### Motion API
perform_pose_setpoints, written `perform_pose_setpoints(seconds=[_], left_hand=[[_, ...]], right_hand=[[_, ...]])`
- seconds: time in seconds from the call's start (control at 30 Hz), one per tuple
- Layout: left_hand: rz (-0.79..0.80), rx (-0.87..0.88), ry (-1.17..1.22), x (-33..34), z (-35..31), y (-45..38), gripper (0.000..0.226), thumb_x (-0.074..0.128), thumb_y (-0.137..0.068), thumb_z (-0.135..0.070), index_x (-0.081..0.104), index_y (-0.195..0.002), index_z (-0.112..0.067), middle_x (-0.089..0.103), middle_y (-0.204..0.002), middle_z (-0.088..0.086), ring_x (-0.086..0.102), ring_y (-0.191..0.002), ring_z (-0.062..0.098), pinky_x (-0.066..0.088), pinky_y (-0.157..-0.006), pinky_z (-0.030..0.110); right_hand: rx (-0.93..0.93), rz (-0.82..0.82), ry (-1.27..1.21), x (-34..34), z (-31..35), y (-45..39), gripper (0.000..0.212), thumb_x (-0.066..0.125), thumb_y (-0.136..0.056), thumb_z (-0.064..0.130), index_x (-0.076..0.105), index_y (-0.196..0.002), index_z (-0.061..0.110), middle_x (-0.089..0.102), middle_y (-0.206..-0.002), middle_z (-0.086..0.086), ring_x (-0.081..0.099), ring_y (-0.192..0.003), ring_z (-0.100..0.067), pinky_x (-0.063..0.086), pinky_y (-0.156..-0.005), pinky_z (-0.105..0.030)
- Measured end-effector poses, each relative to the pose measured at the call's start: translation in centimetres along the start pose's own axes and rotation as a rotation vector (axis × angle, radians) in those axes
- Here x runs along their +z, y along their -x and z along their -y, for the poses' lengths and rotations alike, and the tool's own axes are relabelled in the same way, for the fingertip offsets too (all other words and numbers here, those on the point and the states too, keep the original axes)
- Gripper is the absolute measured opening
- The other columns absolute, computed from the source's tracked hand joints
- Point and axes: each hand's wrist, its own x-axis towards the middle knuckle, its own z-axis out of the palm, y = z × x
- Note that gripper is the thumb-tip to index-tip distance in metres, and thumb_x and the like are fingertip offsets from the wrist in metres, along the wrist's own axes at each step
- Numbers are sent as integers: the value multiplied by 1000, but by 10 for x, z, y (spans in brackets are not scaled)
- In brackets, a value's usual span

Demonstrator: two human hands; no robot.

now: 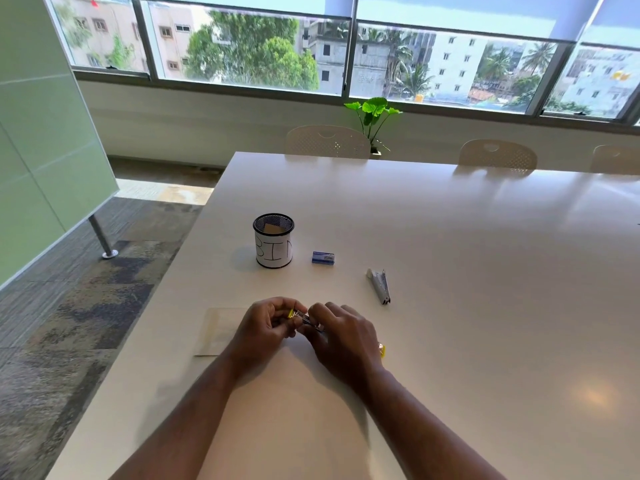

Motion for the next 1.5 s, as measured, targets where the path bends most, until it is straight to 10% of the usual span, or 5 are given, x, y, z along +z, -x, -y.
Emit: perform_pose_setpoints(seconds=[0.5, 0.77, 0.97, 1.5], left_hand=[[-74, -19, 146, -5, -10, 0, 20, 69, -96, -1, 73, -105, -18, 77, -91, 9, 66, -77, 13, 55, -70, 22], [-89, 7, 128, -4, -9, -1, 21, 66, -97, 2, 71, -110, -14, 80, -96, 13, 73, -83, 15, 56, -72, 22], [-101, 1, 88, -4, -8, 1, 23, 64, -97, 4, 69, -113, -12, 80, -94, 9, 73, -78, 13, 57, -71, 22], [-184, -62, 123, -4, -7, -3, 18, 76, -93, -11, 70, -110, -13, 81, -89, 11, 70, -63, 18, 59, -62, 26]], right_hand=[[-59, 143, -77, -10, 1, -11, 42, 52, -98, 52, 41, -139, 49, 68, -108, 9, 66, -90, -19, 55, -73, -37], [232, 145, -402, -29, 7, -51, 10, 65, -96, 43, 64, -98, 33, 71, -88, 12, 66, -78, -6, 56, -71, -34], [569, 648, -636, -32, 4, -83, 21, 65, -100, 33, 70, -99, 13, 78, -88, -7, 76, -76, -15, 56, -71, -33], [575, 1117, -331, -52, 18, -140, 19, 67, -71, 35, 78, -77, 21, 82, -94, 2, 77, -79, -14, 50, -84, -35]])
